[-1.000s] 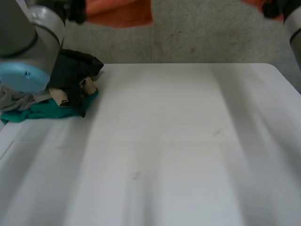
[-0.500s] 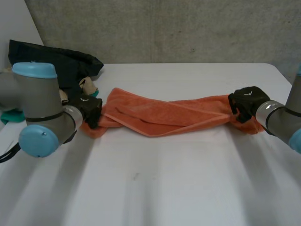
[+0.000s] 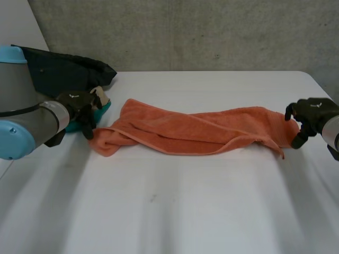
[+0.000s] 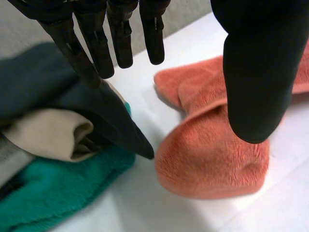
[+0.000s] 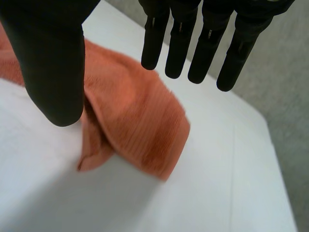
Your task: Fold the laundry.
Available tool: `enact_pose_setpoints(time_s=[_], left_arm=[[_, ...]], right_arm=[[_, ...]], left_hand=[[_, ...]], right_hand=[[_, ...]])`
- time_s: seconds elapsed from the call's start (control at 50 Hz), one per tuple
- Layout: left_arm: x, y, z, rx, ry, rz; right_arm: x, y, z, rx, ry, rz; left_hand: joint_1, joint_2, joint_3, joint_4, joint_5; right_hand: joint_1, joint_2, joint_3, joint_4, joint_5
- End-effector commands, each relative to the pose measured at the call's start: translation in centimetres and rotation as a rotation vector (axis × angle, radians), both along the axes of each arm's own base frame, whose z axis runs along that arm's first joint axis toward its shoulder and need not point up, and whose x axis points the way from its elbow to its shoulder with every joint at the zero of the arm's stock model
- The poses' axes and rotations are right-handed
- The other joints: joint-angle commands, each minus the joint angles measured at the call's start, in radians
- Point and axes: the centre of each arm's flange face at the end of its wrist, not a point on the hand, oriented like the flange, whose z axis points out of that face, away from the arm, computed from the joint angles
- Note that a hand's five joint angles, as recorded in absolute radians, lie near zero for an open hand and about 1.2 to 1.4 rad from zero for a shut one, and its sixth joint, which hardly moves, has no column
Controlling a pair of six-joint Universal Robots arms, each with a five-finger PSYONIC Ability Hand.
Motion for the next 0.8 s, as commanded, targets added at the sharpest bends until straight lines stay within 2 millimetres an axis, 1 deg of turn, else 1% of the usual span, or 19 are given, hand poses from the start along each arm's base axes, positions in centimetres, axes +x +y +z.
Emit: enact_pose_setpoints(time_s=[0.02, 0.06, 0.14, 0.22, 0.24, 0.28, 0.3, 0.32, 0.38, 0.4, 0.44, 0.46, 0.5, 0.52, 0.56, 0.58, 0.64, 0.7, 0.8], left_arm=[[-0.6, -1.3, -3.0, 0.096, 0.012, -0.059], [-1.0, -1.7, -4.3, 0.134, 0.01, -0.083], [-1.3, -2.2, -5.4, 0.153, -0.002, -0.101], [-1.9, -2.3, -5.7, 0.146, -0.003, -0.119], [-2.2, -2.3, -5.6, 0.14, 0.002, -0.125], [-2.3, -2.3, -5.4, 0.133, 0.006, -0.128], [-2.5, -2.3, -5.1, 0.128, 0.01, -0.132], [-2.6, -2.2, -5.0, 0.127, 0.01, -0.133], [-2.8, -1.6, -3.6, 0.118, 0.007, -0.132], [-2.7, -1.4, -2.8, 0.111, 0.01, -0.131], [-2.2, -0.7, -0.4, 0.088, 0.022, -0.122], [-1.7, -0.1, 1.8, 0.056, 0.035, -0.114], [-1.2, 0.6, 4.5, 0.002, 0.051, -0.106], [-0.8, 1.3, 7.2, -0.056, 0.068, -0.101], [-0.3, 2.1, 9.7, -0.114, 0.088, -0.092], [0.1, 2.9, 11.8, -0.172, 0.102, -0.089], [0.5, 4.3, 15.0, -0.255, 0.124, -0.098], [0.7, 5.4, 16.8, -0.298, 0.138, -0.109], [0.6, 6.0, 17.6, -0.313, 0.141, -0.115]], right_arm=[[-0.5, -0.7, -2.8, 0.079, -0.082, -0.057], [-0.5, -1.3, -4.2, 0.105, -0.134, -0.084], [-0.4, -2.0, -5.6, 0.132, -0.181, -0.109], [-0.2, -2.7, -6.7, 0.15, -0.22, -0.124], [-0.1, -3.0, -7.1, 0.152, -0.235, -0.128], [0.1, -3.4, -7.5, 0.145, -0.245, -0.13], [0.2, -3.8, -7.4, 0.129, -0.254, -0.133], [0.2, -4.0, -7.3, 0.119, -0.255, -0.139], [-0.1, -4.4, -6.2, 0.074, -0.243, -0.171], [-0.3, -4.5, -5.6, 0.053, -0.242, -0.178], [-0.3, -4.3, -2.7, -0.025, -0.236, -0.168], [-0.4, -4.0, 0.2, -0.098, -0.217, -0.145], [-0.9, -3.6, 2.9, -0.167, -0.181, -0.126], [-1.4, -2.9, 5.5, -0.22, -0.145, -0.102], [-1.7, -2.2, 7.8, -0.266, -0.113, -0.077], [-2.0, -1.4, 9.8, -0.296, -0.093, -0.056], [-2.4, -0.9, 11.7, -0.295, -0.09, -0.046], [-2.6, -0.7, 13.2, -0.296, -0.084, -0.047], [-2.6, -1.1, 15.7, -0.312, -0.032, -0.028]], left_hand=[[0.028, 0.037, 0.037, 0.04, 0.052], [0.063, 0.072, 0.072, 0.075, 0.087], [0.116, 0.125, 0.125, 0.128, 0.14], [0.348, 0.357, 0.356, 0.359, 0.371], [0.581, 0.59, 0.589, 0.593, 0.605], [0.867, 0.876, 0.875, 0.878, 0.89], [1.013, 1.022, 1.021, 1.025, 1.037], [1.015, 1.023, 1.023, 1.026, 1.038], [1.015, 1.023, 1.023, 1.026, 1.038], [1.015, 1.023, 1.023, 1.026, 1.038], [1.015, 1.023, 1.023, 1.026, 1.038], [1.015, 1.023, 1.023, 1.026, 1.038], [1.015, 1.023, 1.023, 1.026, 1.038], [1.015, 1.023, 1.023, 1.026, 1.038], [1.015, 1.023, 1.023, 1.026, 1.038], [1.015, 1.023, 1.023, 1.026, 1.038], [1.015, 1.023, 1.023, 1.026, 1.038], [1.015, 1.023, 1.023, 1.026, 1.038], [1.015, 1.023, 1.023, 1.026, 1.038]], right_hand=[[0.041, 0.048, 0.045, 0.044, 0.069], [0.056, 0.063, 0.06, 0.058, 0.084], [0.07, 0.078, 0.075, 0.073, 0.099], [0.117, 0.124, 0.122, 0.12, 0.146], [0.19, 0.197, 0.194, 0.193, 0.218], [0.383, 0.39, 0.388, 0.386, 0.412], [0.71, 0.717, 0.714, 0.713, 0.738], [0.839, 0.846, 0.843, 0.842, 0.867], [0.84, 0.847, 0.844, 0.843, 0.868], [0.84, 0.847, 0.844, 0.843, 0.868], [0.84, 0.847, 0.844, 0.843, 0.868], [0.84, 0.847, 0.844, 0.843, 0.868], [0.84, 0.847, 0.844, 0.843, 0.868], [0.84, 0.847, 0.844, 0.843, 0.868], [0.84, 0.847, 0.844, 0.843, 0.868], [0.84, 0.847, 0.844, 0.843, 0.868], [0.84, 0.847, 0.844, 0.843, 0.868], [0.84, 0.847, 0.844, 0.843, 0.868], [0.84, 0.847, 0.844, 0.843, 0.868]])
